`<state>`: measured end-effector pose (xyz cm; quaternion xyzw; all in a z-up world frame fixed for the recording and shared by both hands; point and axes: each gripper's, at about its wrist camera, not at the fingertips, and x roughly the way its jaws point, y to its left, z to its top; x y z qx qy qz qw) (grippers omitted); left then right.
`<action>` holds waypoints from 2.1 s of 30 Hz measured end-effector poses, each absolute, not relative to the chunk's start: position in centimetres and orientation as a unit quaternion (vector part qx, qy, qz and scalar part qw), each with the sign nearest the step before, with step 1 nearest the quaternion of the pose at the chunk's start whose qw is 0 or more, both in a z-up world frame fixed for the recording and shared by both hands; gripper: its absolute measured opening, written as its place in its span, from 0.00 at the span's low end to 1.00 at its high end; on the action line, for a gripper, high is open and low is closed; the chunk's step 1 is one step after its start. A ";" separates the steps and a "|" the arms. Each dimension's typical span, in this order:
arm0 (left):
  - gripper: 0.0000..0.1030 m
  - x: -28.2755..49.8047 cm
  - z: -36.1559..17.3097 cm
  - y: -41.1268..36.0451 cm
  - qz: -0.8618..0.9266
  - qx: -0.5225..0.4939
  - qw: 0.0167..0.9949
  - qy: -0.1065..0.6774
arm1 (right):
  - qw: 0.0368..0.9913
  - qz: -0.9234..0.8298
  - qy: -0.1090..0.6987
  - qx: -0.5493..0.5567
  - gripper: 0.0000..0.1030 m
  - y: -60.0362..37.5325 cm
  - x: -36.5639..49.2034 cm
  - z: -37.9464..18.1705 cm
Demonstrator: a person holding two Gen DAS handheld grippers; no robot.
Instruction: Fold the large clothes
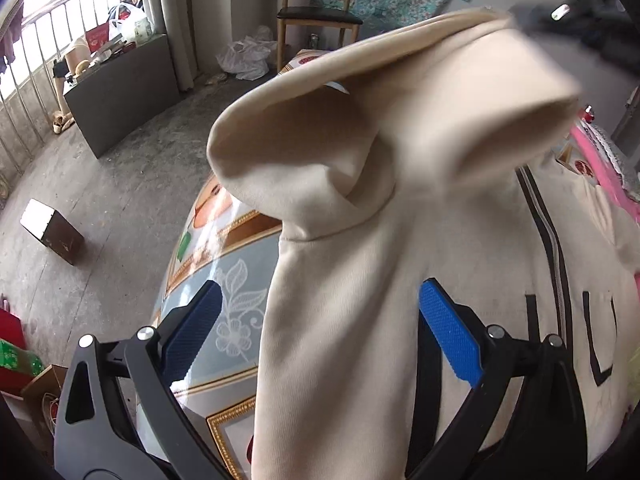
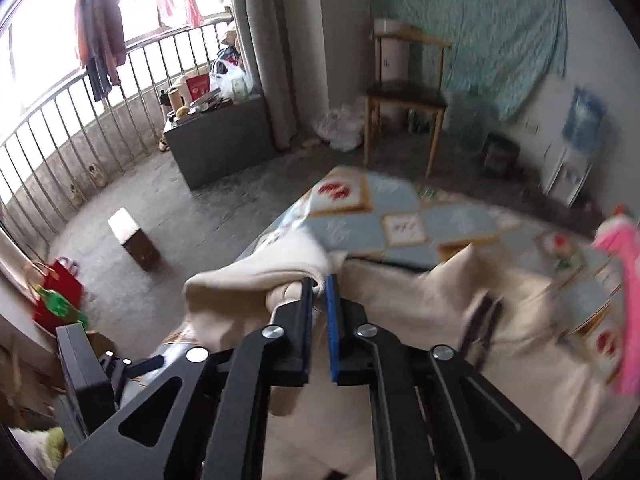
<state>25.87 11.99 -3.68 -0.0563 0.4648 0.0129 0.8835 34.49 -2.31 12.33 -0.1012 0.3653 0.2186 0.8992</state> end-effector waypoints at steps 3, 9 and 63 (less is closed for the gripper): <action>0.93 26.8 -3.6 12.0 0.020 -0.061 0.882 0.466 | 0.909 0.205 0.311 -0.189 0.04 -3.3 31.9 16.2; 0.93 28.3 -4.4 11.7 0.041 -0.058 0.876 0.476 | 0.866 0.247 0.402 -0.168 0.10 -8.3 26.4 11.4; 0.94 26.2 -5.8 12.5 0.075 -0.029 0.860 0.505 | 0.789 0.061 0.590 0.163 0.46 -26.1 27.5 -2.8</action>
